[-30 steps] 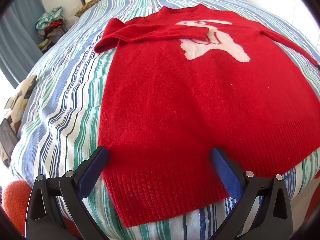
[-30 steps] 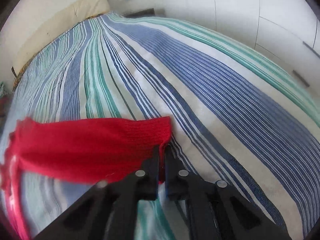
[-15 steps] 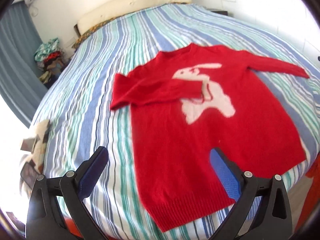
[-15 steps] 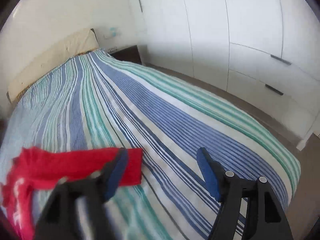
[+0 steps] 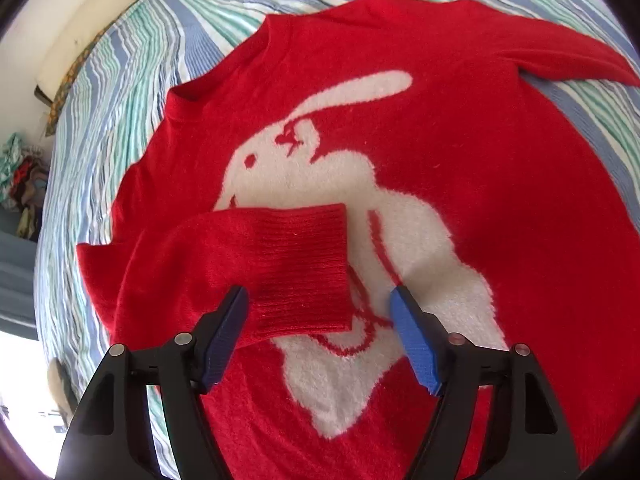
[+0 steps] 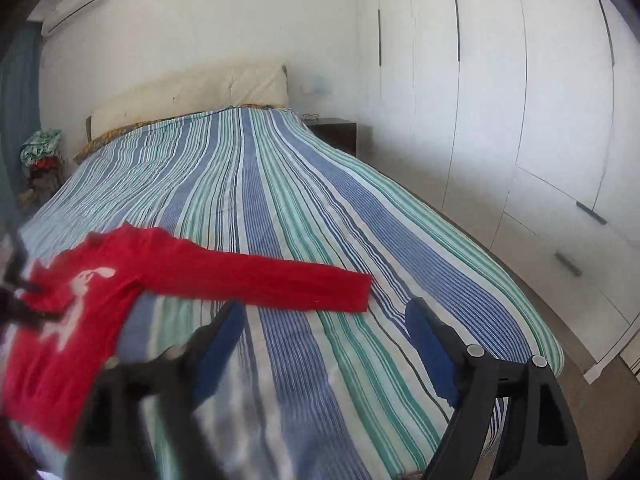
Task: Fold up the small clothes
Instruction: 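Grasp the sleeve cuff with the left gripper and pull it outward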
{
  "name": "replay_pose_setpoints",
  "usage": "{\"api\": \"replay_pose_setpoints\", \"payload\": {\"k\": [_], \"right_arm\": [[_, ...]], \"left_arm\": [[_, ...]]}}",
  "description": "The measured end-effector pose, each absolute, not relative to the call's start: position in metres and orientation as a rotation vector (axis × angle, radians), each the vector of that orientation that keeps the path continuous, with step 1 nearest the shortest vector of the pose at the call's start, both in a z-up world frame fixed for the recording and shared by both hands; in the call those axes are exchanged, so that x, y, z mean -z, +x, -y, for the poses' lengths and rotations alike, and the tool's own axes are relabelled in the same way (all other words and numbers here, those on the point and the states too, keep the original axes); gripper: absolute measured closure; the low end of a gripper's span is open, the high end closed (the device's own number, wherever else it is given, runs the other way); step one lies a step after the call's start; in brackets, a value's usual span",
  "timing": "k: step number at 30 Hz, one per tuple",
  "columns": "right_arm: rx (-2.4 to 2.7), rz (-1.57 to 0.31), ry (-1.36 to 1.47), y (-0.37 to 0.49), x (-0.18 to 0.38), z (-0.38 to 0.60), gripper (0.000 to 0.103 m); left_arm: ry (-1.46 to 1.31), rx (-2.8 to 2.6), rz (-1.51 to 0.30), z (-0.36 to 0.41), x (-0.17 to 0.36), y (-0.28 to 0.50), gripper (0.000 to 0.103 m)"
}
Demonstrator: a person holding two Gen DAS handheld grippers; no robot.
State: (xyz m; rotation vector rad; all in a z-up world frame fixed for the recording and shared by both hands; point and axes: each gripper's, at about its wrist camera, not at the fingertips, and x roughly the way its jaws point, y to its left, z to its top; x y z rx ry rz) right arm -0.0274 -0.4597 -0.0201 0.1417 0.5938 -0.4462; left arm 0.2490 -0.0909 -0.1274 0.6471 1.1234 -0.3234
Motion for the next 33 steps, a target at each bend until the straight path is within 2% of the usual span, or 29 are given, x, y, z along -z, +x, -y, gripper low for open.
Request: {"api": "replay_pose_setpoints", "payload": {"k": [1,3,4,5,9,13,17,20,24,33], "right_arm": [[0.44,-0.603,0.143,-0.025,0.021,0.461,0.021],[0.434,-0.618,0.141,-0.023,0.024,0.463,0.021],[0.43,-0.619,0.14,-0.022,0.025,0.463,0.021],[0.427,-0.618,0.14,-0.022,0.024,0.463,0.021],[0.428,-0.619,0.141,-0.019,0.026,0.462,0.021],[0.427,-0.599,0.16,-0.022,0.026,0.464,0.021],[0.432,-0.579,0.18,-0.027,0.025,0.467,0.021],[0.437,-0.587,0.197,-0.026,0.026,0.469,0.021],[0.436,-0.607,0.208,-0.022,0.029,0.469,0.021],[0.431,-0.673,0.124,-0.006,0.035,0.454,0.021]], "left_arm": [[0.612,0.321,-1.133,0.087,0.131,0.253,0.034],[0.498,0.319,-1.155,0.076,0.128,0.258,0.062],[0.453,0.303,-1.159,0.071,0.124,0.261,0.093],[0.416,0.283,-1.158,0.064,0.117,0.263,0.096],[0.192,0.239,-1.074,0.004,0.066,0.269,0.096],[-0.062,-0.001,-1.006,-0.12,0.029,0.278,0.096],[-0.214,-0.358,-1.022,-0.256,0.042,0.274,0.097],[-0.198,-0.585,-1.05,-0.322,0.067,0.256,0.097],[-0.217,-0.635,-1.102,-0.354,0.1,0.232,0.097],[-0.125,-0.669,-1.143,-0.358,0.129,0.224,0.098]]}}
